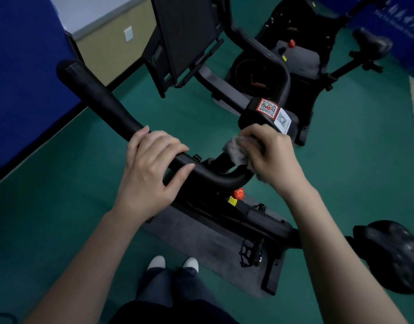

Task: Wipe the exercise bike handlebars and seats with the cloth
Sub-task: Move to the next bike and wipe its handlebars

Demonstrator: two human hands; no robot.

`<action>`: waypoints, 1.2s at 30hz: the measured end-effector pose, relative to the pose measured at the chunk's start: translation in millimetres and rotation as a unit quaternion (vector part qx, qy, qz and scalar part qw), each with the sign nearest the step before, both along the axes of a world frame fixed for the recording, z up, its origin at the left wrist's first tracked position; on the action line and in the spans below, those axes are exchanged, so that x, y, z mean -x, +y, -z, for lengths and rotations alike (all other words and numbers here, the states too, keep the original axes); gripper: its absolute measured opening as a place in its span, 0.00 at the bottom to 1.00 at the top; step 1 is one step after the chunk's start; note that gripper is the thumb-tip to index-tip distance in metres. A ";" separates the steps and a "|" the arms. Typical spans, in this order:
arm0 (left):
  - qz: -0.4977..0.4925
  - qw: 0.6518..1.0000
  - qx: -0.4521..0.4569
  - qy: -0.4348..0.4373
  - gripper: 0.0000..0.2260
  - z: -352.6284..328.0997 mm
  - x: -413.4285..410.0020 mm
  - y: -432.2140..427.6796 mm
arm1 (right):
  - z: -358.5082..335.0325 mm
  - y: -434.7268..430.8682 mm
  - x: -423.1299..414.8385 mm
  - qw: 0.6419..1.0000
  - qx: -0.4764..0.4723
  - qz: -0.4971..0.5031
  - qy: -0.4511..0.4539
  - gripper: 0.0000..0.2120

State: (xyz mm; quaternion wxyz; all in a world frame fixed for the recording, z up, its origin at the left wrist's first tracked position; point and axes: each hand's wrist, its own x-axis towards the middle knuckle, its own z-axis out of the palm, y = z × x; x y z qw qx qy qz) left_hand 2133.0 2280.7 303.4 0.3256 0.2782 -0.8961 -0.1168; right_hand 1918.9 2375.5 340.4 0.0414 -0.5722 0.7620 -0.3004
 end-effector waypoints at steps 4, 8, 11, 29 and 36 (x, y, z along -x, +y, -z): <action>0.002 1.000 -0.001 -0.004 0.15 -0.5 -0.6 0.7 | 16.2 3.7 3.1 0.978 0.144 0.139 -0.055 0.04; 0.004 1.000 0.001 -0.003 0.15 0.1 -0.7 1.2 | 30.8 24.6 -19.0 0.909 0.260 0.298 -0.133 0.03; 0.003 1.000 0.004 -0.001 0.15 0.7 0.0 0.9 | 41.3 35.9 -31.5 0.842 0.315 0.393 -0.193 0.03; -0.009 1.000 0.019 0.007 0.15 5.3 3.5 1.3 | 65.8 6.3 -49.9 0.735 0.266 0.371 -0.501 0.04; -0.010 1.000 0.021 0.008 0.15 5.7 4.3 0.2 | 65.6 16.1 -73.5 0.677 0.282 0.342 -0.588 0.07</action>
